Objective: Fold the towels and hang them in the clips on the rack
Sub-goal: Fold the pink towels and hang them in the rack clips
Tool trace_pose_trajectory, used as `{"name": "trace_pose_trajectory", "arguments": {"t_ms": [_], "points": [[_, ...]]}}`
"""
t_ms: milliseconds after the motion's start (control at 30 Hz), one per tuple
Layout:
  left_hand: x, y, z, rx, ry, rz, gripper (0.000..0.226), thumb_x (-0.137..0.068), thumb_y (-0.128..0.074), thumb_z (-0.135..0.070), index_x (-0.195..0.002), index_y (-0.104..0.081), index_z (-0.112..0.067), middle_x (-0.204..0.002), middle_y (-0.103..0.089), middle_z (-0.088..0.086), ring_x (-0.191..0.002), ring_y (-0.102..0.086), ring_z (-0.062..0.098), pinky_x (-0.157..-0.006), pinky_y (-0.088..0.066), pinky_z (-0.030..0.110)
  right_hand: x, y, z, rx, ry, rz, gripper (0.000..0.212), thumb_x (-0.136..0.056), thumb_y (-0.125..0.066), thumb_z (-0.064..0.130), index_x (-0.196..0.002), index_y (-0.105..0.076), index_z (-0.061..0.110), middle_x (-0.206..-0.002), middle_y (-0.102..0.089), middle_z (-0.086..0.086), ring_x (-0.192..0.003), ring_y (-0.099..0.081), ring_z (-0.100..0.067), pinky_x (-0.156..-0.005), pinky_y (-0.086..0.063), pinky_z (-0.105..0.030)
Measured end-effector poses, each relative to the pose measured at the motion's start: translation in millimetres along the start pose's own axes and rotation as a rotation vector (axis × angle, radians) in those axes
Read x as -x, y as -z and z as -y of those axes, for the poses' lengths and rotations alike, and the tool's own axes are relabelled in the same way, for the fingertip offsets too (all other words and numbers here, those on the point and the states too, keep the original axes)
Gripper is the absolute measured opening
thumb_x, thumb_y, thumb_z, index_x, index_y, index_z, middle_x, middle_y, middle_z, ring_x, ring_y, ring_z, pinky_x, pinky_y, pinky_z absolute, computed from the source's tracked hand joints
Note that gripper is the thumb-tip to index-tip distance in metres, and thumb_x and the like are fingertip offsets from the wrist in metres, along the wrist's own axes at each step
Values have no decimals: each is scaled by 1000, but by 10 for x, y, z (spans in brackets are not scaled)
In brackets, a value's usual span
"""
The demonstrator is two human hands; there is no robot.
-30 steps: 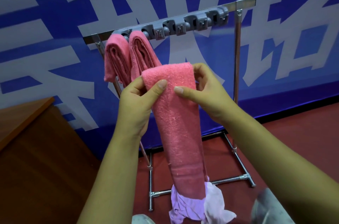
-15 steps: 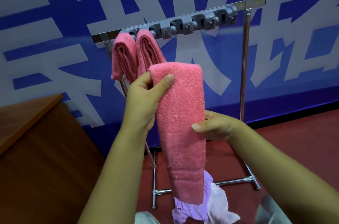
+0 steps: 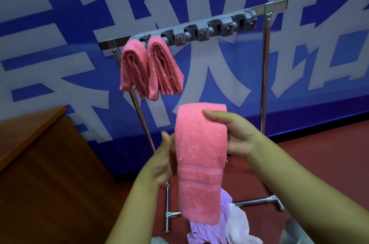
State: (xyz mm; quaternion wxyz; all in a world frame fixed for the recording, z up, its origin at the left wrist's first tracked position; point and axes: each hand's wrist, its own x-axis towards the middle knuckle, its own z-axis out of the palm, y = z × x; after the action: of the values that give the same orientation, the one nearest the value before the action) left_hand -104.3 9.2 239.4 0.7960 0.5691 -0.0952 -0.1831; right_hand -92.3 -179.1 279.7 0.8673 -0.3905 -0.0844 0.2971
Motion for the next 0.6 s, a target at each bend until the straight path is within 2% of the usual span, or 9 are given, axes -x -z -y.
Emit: {"name": "trace_pose_trajectory", "arguments": {"t_ms": [100,200,300,367,433,533,600], "points": [[98,51,111,-123,2,46,99,-38,-91,-47,-124,-51,-20,-109,-71,5,-99,-68,20,-77,-55,30,7,-37,85,-72,78,-86,34,-68,-65,16,-99,-64,4,-82,-69,-13,-70,-68,-22,-63,-58,-31],[121,90,147,-287,38,28,75,-49,-88,-21,-116,-55,-12,-100,-73,4,-91,-69,17,-76,-54,28,6,-61,174,-142,144,-119,38,-69,-65,13,-105,-64,4,-87,-70,-15,-74,-70,-24,-68,-59,-36],[126,129,188,-316,66,12,56,-54,-82,-19,-104,-62,-4,-92,-74,7,-83,-69,17,-72,-53,27,24,-74,291,-189,198,-169,35,-70,-64,13,-104,-65,4,-88,-71,-14,-75,-70,-24,-73,-56,-40],[145,155,206,-266,66,11,60,-49,-89,-25,-98,-65,-3,-87,-73,9,-77,-69,18,-68,-54,27,44,-60,365,-237,247,-173,28,-73,-63,15,-99,-66,5,-88,-72,-14,-74,-71,-24,-72,-56,-44],[161,179,219,-169,57,-12,64,-41,-94,-28,-93,-67,-4,-84,-72,12,-74,-69,21,-66,-55,29,47,-25,413,-304,306,-169,30,-76,-64,17,-104,-65,8,-93,-72,-13,-78,-71,-25,-71,-57,-47],[150,172,200,21,26,-107,73,-30,-96,-26,-94,-68,-4,-87,-72,13,-76,-70,24,-65,-58,35,38,71,426,-418,368,-171,62,-56,-74,15,-116,-62,7,-111,-69,-14,-98,-68,-28,-79,-52,-53],[123,147,161,166,-3,-171,68,-38,-94,-21,-99,-68,-6,-95,-72,14,-81,-71,25,-68,-59,38,33,120,421,-479,407,-174,69,-50,-78,13,-117,-63,6,-115,-67,-16,-105,-65,-31,-83,-50,-56]]}}
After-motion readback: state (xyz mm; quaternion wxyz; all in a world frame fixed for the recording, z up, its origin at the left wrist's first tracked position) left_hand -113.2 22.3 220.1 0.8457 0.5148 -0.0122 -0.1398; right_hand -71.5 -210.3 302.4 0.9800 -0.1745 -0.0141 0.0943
